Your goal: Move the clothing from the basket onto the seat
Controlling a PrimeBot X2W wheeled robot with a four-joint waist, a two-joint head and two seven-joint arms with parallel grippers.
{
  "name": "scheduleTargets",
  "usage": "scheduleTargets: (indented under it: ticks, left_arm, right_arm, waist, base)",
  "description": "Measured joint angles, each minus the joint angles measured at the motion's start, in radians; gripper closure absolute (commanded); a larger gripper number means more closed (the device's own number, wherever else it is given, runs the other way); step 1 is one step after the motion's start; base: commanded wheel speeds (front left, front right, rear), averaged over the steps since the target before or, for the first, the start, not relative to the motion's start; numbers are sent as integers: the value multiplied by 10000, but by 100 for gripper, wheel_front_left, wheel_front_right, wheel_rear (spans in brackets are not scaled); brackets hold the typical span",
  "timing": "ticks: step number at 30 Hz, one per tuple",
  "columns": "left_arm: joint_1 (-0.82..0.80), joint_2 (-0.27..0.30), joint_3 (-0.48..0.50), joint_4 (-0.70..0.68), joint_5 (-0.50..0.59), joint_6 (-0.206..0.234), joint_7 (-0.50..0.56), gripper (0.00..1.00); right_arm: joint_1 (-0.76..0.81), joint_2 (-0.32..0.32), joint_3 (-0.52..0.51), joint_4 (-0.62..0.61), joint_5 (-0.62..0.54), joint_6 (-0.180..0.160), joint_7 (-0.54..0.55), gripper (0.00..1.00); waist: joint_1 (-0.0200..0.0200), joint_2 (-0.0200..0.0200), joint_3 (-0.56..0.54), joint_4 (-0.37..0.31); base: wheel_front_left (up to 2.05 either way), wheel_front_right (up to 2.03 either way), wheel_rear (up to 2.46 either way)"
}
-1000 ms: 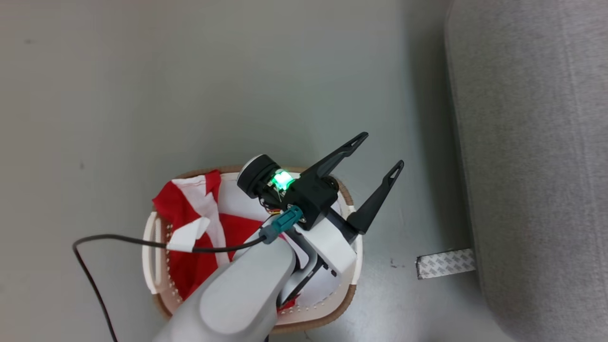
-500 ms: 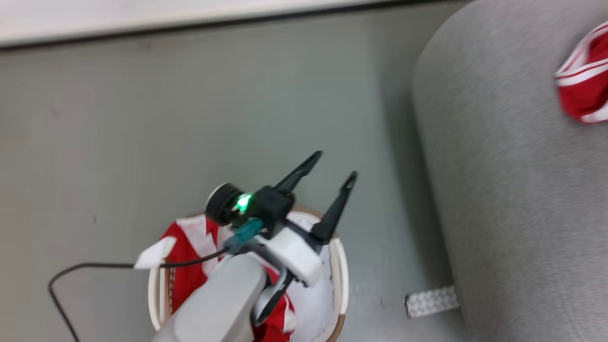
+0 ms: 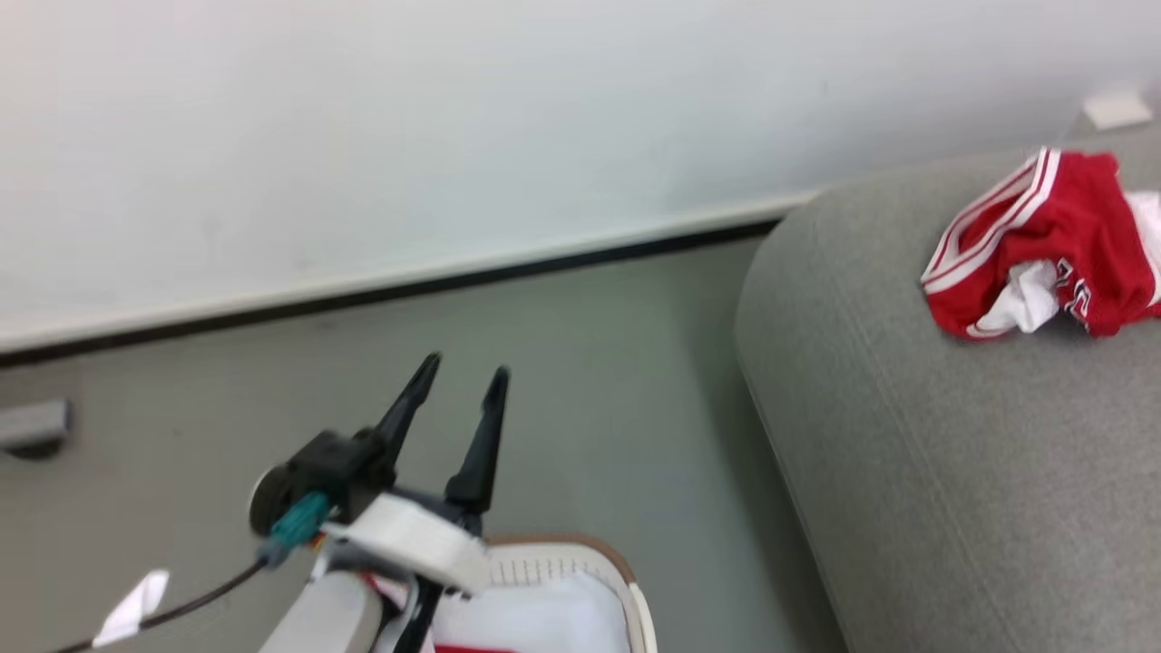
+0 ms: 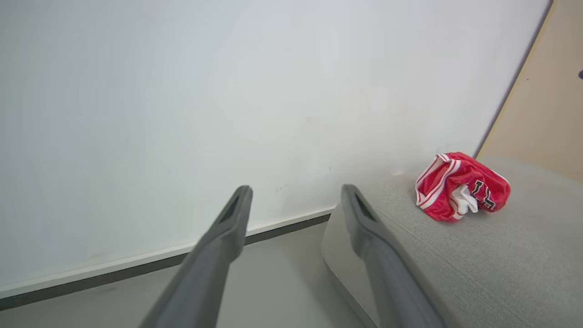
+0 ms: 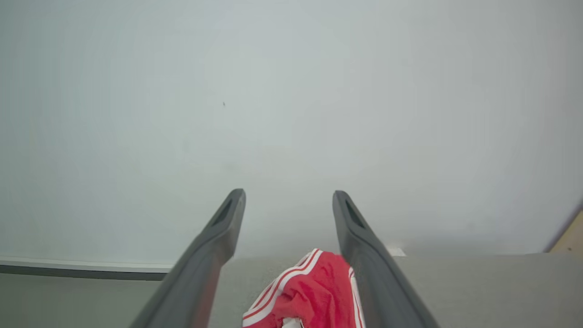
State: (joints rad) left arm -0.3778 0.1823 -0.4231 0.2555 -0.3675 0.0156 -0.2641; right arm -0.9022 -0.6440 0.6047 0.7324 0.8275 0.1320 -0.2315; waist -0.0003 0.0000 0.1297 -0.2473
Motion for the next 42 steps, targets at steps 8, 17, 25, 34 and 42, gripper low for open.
scheduleTargets:
  ticks: [8,17,25,34,42]
  left_arm:
    - [1572,236,1371,-575,-56,332,0,0]
    - [2722,-169,2543,-1007,224,456,0,0]
    - [3640,-619,3244,-930,1064,161,0,0]
    - [4218,-1133,3898,-913,1409,-163,0,0]
    - [4199,-1281,4157,-784,1728,-370,0,0]
  right_arm:
    - [2057,173,-614,-1894,184,0,-284,0]
    - [6050,2719,-3505,-3887,-1916,0,-309,0]
    - [8101,4520,-4337,-5321,-3308,-2,-309,0]
    - [9005,5239,-4500,-5678,-4723,-2,-309,0]
    - [8845,5246,-4527,-5632,-4823,0,-311,0]
  waist:
    - [-1,0,-1424,463]
    - [1,0,-1888,1229]
    - [1,0,-2011,1319]
    - [2,0,-2165,1254]
    - [3,0,-2145,1122]
  base:
    - [0,0,0]
    - [0,0,0]
    - [0,0,0]
    - [0,0,0]
    - [0,0,0]
